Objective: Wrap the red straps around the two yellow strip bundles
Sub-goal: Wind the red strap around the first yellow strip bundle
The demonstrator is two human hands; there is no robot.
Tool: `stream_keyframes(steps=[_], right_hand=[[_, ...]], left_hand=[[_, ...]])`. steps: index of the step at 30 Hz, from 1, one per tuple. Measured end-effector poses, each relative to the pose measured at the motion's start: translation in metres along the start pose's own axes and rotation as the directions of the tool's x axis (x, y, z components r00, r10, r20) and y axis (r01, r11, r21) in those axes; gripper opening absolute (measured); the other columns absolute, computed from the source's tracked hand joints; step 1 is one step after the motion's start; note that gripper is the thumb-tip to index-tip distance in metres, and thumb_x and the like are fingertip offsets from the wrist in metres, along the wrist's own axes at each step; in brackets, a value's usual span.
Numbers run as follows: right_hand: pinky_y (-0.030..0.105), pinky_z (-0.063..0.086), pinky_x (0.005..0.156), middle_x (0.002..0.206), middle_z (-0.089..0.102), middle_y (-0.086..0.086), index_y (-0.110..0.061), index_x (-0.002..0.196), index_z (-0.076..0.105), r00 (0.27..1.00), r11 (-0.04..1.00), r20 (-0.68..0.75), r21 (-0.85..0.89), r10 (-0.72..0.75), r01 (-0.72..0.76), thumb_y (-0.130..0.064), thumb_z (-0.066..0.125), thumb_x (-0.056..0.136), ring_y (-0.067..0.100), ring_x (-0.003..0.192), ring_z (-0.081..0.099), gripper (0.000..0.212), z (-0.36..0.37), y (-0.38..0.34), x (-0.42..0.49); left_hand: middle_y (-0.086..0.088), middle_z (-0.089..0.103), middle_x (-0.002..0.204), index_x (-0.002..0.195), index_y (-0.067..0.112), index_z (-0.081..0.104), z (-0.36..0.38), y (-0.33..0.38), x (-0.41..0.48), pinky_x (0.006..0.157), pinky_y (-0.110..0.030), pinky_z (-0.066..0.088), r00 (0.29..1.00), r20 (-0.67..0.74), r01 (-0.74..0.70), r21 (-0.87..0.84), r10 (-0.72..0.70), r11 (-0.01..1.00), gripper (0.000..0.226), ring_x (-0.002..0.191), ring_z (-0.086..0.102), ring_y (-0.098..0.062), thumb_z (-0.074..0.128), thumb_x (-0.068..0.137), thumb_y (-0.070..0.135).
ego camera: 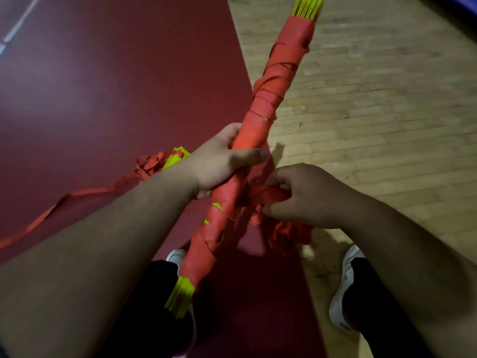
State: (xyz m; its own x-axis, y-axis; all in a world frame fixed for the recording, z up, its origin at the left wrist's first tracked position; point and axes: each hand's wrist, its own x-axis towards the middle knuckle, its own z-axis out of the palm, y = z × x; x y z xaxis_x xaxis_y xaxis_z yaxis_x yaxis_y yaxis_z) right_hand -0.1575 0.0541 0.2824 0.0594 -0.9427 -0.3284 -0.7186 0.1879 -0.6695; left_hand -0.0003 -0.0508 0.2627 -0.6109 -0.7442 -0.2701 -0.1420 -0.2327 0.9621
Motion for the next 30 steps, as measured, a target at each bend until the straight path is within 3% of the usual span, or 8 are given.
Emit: stream_keyframes(steps=[3, 7, 10, 13, 18, 23, 26, 30], right_hand=[[0.046, 0.058, 0.077, 0.087, 0.076, 0.001, -0.02, 0.097, 0.07, 1.0, 0.987, -0.014, 0.161, -0.016, 0.018, -0.023, 0.079, 0.074, 0.021, 0.081, 0.072, 0.025, 0.008, -0.004, -0.003], [0.043, 0.055, 0.075, 0.089, 0.072, -0.002, -0.019, 0.1, 0.065, 0.989, 0.996, -0.13, 0.045, -0.071, 0.077, -0.052, 0.072, 0.071, 0.018, 0.082, 0.068, 0.044, 0.022, -0.011, -0.009], [0.04, 0.053, 0.075, 0.092, 0.067, -0.001, -0.021, 0.102, 0.06, 0.969, 0.987, -0.243, -0.16, -0.045, 0.006, -0.065, 0.069, 0.078, 0.021, 0.086, 0.065, 0.051, 0.027, -0.015, -0.012], [0.037, 0.048, 0.072, 0.094, 0.064, 0.0, -0.023, 0.094, 0.049, 0.937, 0.94, -0.341, -0.337, -0.072, -0.05, -0.076, 0.061, 0.076, 0.025, 0.088, 0.063, 0.058, 0.031, -0.019, -0.012], [0.036, 0.052, 0.073, 0.092, 0.068, -0.002, -0.025, 0.097, 0.056, 0.949, 0.952, -0.316, -0.288, 0.009, -0.105, -0.091, 0.053, 0.064, 0.022, 0.085, 0.066, 0.074, 0.046, -0.024, -0.011], [0.041, 0.055, 0.082, 0.099, 0.069, -0.003, -0.027, 0.106, 0.057, 0.962, 0.967, -0.266, -0.22, 0.066, -0.127, -0.099, 0.048, 0.046, 0.023, 0.093, 0.067, 0.094, 0.056, -0.02, -0.012], [0.041, 0.053, 0.085, 0.103, 0.067, 0.001, -0.021, 0.109, 0.055, 0.956, 0.948, -0.284, -0.277, 0.073, -0.155, -0.092, 0.058, 0.056, 0.027, 0.097, 0.065, 0.088, 0.057, -0.021, -0.012], [0.033, 0.051, 0.072, 0.094, 0.067, -0.003, -0.025, 0.097, 0.055, 0.967, 0.982, -0.224, -0.112, 0.125, -0.153, -0.069, 0.068, 0.066, 0.022, 0.089, 0.067, 0.055, 0.043, -0.018, -0.009]], left_hand=[[0.005, 0.066, 0.074, 0.12, 0.016, 0.043, 0.008, -0.004, 0.001, 0.061, -0.034, 0.056, 0.994, -0.09, -0.062, 0.012, 0.063, 0.998, 0.047, 0.071, 0.066, -0.02, 0.075, 0.086, 0.013], [-0.004, 0.062, 0.086, 0.119, 0.018, 0.045, 0.002, 0.002, 0.008, 0.062, -0.036, 0.052, 0.971, -0.238, -0.04, -0.003, 0.038, 0.999, 0.06, 0.067, 0.062, -0.019, 0.071, 0.077, 0.051], [-0.014, 0.06, 0.09, 0.116, 0.01, 0.057, -0.004, 0.006, 0.013, 0.072, -0.04, 0.051, 0.979, -0.199, -0.031, -0.316, -0.035, 0.948, 0.035, 0.074, 0.06, -0.027, 0.056, 0.09, 0.033], [-0.013, 0.068, 0.104, 0.134, 0.008, 0.046, 0.001, 0.006, 0.012, 0.071, -0.041, 0.058, 0.964, -0.265, -0.058, -0.334, -0.034, 0.941, 0.042, 0.082, 0.068, -0.024, 0.062, 0.097, 0.02], [-0.004, 0.065, 0.061, 0.098, 0.004, 0.061, 0.014, 0.007, 0.005, 0.047, -0.024, 0.05, 0.965, -0.258, -0.038, -0.294, -0.041, 0.955, 0.019, 0.047, 0.061, -0.013, 0.074, 0.085, 0.006], [-0.013, 0.065, 0.094, 0.121, 0.008, 0.043, 0.015, -0.001, 0.009, 0.057, -0.032, 0.056, 0.935, -0.355, -0.006, -0.098, -0.029, 0.995, 0.059, 0.07, 0.067, -0.02, 0.082, 0.079, 0.02], [-0.02, 0.064, 0.1, 0.123, 0.006, 0.036, 0.017, -0.002, 0.009, 0.065, -0.047, 0.061, 0.933, -0.345, 0.07, -0.106, -0.103, 0.992, 0.075, 0.079, 0.071, -0.032, 0.081, 0.069, 0.031], [-0.006, 0.055, 0.075, 0.099, 0.011, 0.057, 0.005, 0.007, 0.007, 0.059, -0.03, 0.05, 0.979, -0.099, 0.134, -0.363, -0.181, 0.922, 0.018, 0.061, 0.057, -0.017, 0.061, 0.087, 0.025]])
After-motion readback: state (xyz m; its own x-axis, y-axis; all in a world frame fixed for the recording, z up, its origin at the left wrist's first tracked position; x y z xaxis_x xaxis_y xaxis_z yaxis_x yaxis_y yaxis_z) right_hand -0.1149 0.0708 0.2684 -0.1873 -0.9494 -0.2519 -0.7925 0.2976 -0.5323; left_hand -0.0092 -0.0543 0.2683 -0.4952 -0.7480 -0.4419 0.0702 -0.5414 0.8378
